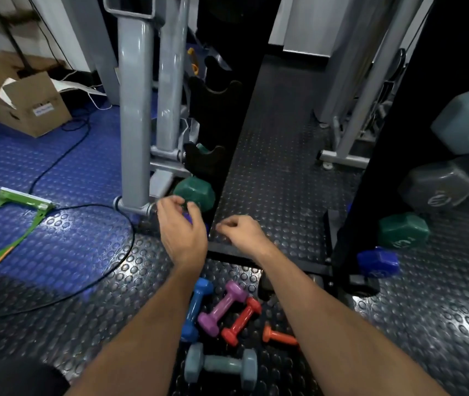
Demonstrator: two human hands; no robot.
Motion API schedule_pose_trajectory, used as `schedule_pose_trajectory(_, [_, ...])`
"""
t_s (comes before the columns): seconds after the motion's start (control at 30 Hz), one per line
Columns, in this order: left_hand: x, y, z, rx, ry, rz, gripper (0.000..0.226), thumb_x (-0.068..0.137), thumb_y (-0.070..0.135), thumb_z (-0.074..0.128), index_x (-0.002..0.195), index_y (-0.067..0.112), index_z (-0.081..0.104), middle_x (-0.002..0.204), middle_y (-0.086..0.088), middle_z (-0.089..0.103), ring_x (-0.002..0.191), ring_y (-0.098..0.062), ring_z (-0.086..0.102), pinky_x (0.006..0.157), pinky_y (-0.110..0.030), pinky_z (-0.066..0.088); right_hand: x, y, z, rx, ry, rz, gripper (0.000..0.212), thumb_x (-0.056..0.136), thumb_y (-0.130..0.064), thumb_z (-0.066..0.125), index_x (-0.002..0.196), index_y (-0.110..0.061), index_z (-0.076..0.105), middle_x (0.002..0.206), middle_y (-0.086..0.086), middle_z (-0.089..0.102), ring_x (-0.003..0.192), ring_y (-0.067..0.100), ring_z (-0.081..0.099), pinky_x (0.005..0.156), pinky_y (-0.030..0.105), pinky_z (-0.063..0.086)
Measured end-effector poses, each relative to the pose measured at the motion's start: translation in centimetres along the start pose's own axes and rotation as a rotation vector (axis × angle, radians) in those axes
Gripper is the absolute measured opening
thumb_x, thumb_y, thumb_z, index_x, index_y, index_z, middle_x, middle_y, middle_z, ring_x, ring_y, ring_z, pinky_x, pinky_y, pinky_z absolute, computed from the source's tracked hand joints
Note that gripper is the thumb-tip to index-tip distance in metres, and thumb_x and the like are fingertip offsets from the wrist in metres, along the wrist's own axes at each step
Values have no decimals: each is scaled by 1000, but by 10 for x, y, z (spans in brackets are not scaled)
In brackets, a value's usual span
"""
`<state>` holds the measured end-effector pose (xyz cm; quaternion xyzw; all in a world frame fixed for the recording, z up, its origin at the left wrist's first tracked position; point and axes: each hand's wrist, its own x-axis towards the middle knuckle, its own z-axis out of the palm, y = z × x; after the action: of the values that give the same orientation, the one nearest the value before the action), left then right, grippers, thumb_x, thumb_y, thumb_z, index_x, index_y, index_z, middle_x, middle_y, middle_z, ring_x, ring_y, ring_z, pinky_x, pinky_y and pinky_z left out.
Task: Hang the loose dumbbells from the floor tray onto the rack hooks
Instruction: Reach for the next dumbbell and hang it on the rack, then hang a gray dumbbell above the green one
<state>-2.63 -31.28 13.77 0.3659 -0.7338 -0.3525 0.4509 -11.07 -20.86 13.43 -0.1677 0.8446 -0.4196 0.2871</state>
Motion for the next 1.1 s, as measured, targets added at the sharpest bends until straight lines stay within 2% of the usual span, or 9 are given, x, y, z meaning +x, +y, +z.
schedule_pose_trajectory(0.07, [-23,-10,-1,36,-104,-48,4,93,17,56,96,15,54,90,3,56,77,-16,51,74,-30,38,-3,26,-4,-68,3,54,21,99,-33,64,111,-23,77,110,-5,75,99,13,68,93,32,55])
schedule_pose_trajectory(0.17, [-54,-29,14,68,-416,-315,7,92,16,60,91,19,65,77,7,64,72,-15,60,71,-28,41,-7,68,-13,-221,27,130,17,100,-27,63,107,-19,76,104,-5,73,92,13,65,83,29,52])
schedule_pose_trajectory(0.27, [-80,-60,46,84,-746,-570,12,86,20,59,82,18,71,86,-13,77,84,-31,73,79,-37,59,0,113,-13,-437,32,184,17,96,-31,68,104,-18,74,94,2,70,88,20,65,80,30,52])
schedule_pose_trajectory(0.4, [-118,-92,71,132,-1007,-695,19,88,19,59,71,18,68,77,-11,75,66,-24,69,64,-33,56,29,163,1,-689,-34,171,36,91,-32,70,124,-18,68,122,9,69,115,29,66,95,36,56])
schedule_pose_trajectory(0.53, [-136,-112,74,129,-1056,-747,17,73,30,54,76,20,67,82,-12,76,62,-23,67,59,-26,47,64,197,15,-867,-122,92,68,92,-38,71,151,-17,45,149,15,42,137,35,43,110,48,46])
schedule_pose_trajectory(0.7, [-135,-133,76,85,-1000,-792,16,70,21,58,75,21,73,72,-4,72,64,-22,63,62,-29,44,85,218,24,-1116,-227,66,62,91,-31,68,148,-18,47,160,18,26,144,39,31,114,52,39])
schedule_pose_trajectory(0.77, [-133,-135,79,33,-943,-831,14,66,19,62,74,18,73,71,-7,73,63,-22,61,61,-30,43,88,222,27,-1186,-217,60,63,90,-31,70,147,-17,48,159,19,25,142,40,32,114,50,38])
schedule_pose_trajectory(0.87, [-131,-140,85,-59,-919,-881,17,74,17,62,86,12,71,76,-14,76,64,-23,61,61,-34,43,91,228,34,-1246,-215,113,70,89,-28,75,149,-16,43,159,22,19,139,40,37,112,47,41])
schedule_pose_trajectory(1.1, [-133,-141,90,-67,-933,-902,27,70,27,59,90,13,70,81,-15,76,66,-23,61,53,-26,38,85,234,43,-1332,-163,30,41,101,-19,55,142,-11,48,142,22,42,125,39,51,101,41,48])
